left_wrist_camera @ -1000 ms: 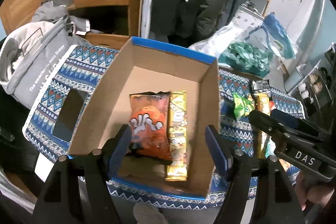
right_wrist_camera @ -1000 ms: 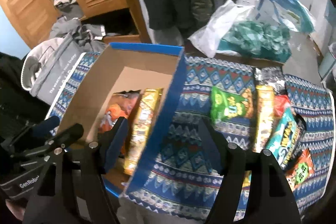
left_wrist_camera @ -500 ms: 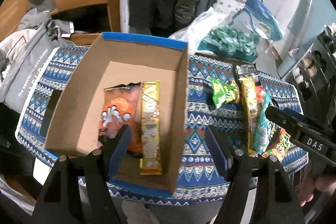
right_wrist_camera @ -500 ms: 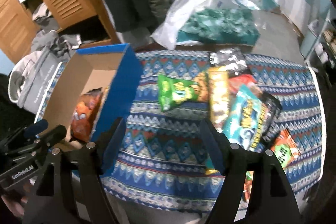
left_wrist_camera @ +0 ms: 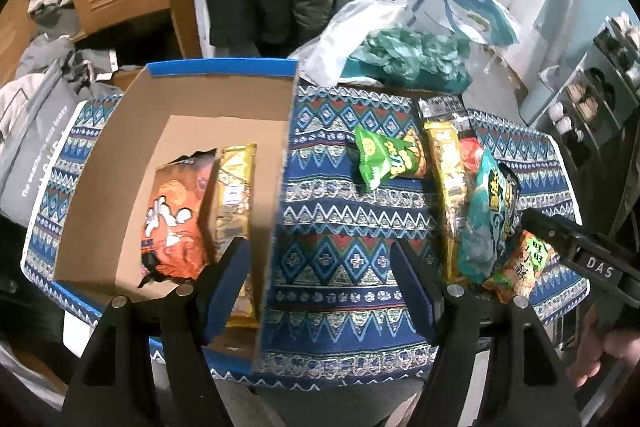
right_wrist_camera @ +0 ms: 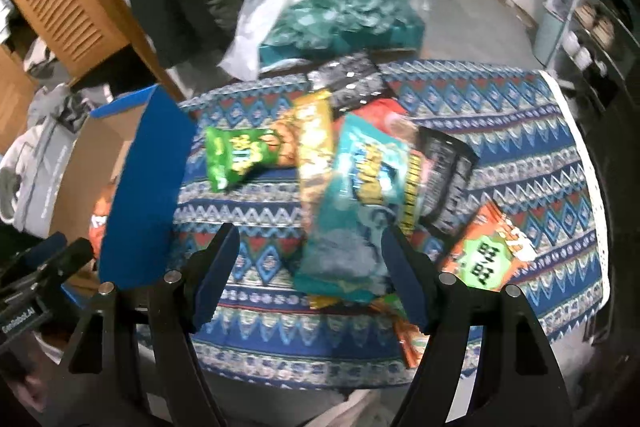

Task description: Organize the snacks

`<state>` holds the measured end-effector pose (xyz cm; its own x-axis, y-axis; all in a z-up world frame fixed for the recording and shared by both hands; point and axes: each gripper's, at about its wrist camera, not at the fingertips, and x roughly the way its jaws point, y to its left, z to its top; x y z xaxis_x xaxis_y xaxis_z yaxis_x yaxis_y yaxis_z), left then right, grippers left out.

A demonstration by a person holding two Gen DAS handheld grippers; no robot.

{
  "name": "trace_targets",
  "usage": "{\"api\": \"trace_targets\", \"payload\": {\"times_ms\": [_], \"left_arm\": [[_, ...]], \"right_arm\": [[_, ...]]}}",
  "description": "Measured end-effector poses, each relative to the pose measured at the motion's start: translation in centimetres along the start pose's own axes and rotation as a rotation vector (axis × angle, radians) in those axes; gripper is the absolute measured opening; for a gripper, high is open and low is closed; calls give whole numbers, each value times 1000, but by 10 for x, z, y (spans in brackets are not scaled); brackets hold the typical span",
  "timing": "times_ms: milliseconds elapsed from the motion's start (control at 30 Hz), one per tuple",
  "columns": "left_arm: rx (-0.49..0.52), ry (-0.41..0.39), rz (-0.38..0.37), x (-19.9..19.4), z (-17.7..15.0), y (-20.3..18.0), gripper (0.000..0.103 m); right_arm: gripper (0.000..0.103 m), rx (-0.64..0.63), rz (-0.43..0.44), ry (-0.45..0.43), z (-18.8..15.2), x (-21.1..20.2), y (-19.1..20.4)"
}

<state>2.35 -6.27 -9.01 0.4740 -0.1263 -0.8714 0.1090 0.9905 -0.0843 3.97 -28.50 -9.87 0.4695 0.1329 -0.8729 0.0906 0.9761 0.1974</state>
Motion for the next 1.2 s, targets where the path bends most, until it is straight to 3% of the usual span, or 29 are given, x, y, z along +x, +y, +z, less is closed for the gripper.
{"api": "trace_targets", "payload": {"times_ms": [267,533,767,1200], "left_arm": [[48,41,27,25,-3,-36,73],[87,72,12,43,-2,-76,73],[91,104,9,64,-2,-99,73],[70,167,-36,97,2,-133,77]], "right_arm": [[80,92,-90,9,-7,3,-50],[80,220,-202,91,-25,31,-101],[80,327,-231,159,-37,59,-129],[78,256,-249,214,-50,83,-144]]}}
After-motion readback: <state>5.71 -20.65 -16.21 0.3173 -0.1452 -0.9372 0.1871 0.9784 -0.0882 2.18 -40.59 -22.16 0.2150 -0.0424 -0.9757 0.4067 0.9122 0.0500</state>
